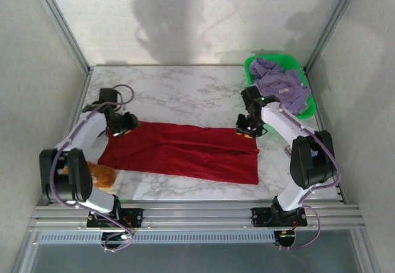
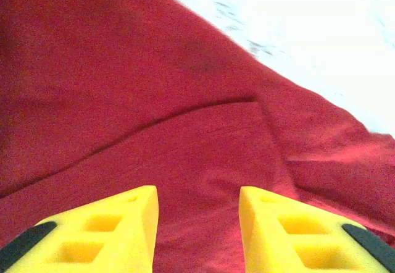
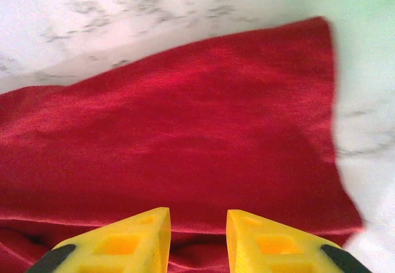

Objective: Fold and stack the t-shirts

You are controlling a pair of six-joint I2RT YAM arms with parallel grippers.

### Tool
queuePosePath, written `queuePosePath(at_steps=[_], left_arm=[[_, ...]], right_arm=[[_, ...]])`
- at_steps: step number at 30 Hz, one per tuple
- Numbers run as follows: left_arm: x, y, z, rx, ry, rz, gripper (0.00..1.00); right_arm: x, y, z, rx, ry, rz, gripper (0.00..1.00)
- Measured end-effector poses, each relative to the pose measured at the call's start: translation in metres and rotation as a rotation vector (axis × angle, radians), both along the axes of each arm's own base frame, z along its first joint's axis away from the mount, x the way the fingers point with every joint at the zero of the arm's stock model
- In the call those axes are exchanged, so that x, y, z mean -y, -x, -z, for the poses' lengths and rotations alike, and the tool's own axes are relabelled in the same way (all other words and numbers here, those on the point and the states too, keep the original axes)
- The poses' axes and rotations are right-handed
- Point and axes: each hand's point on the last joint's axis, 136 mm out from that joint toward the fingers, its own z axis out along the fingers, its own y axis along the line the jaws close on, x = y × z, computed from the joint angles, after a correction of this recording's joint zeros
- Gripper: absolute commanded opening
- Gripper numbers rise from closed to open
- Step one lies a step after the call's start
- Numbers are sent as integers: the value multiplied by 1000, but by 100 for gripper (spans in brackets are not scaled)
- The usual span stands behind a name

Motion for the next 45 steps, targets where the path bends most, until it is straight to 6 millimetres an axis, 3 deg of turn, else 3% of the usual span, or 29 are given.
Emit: queuePosePath(at_steps=[4, 9, 12, 18, 25, 29, 35, 41, 45], left_arm=[[31, -19, 26, -35, 85, 62, 40], [36, -49, 25, -8, -3, 85, 42], [33, -56, 25, 0, -52, 80, 41], [25, -52, 44, -57, -102, 66, 41], [32, -47, 48, -71, -112, 85, 37], [39, -44, 51, -81, -112, 101, 26], [39, -40, 56, -101, -135, 102, 27], [37, -29, 66, -136, -156, 98, 2], [42, -24, 66, -136, -171, 103, 0]], right_arm=[[-9, 1, 5, -14, -7, -16, 30], [-9, 1, 5, -15, -6, -15, 30], [-9, 2, 5, -18, -4, -15, 30], [-8, 2, 6, -21, 0, -15, 30], [-7, 4, 6, -22, 2, -15, 30], [-5, 8, 8, -28, 8, -14, 30], [-2, 10, 7, -22, 9, -19, 30], [0, 11, 1, -3, 4, -21, 30], [1, 13, -3, 10, -1, -24, 30]])
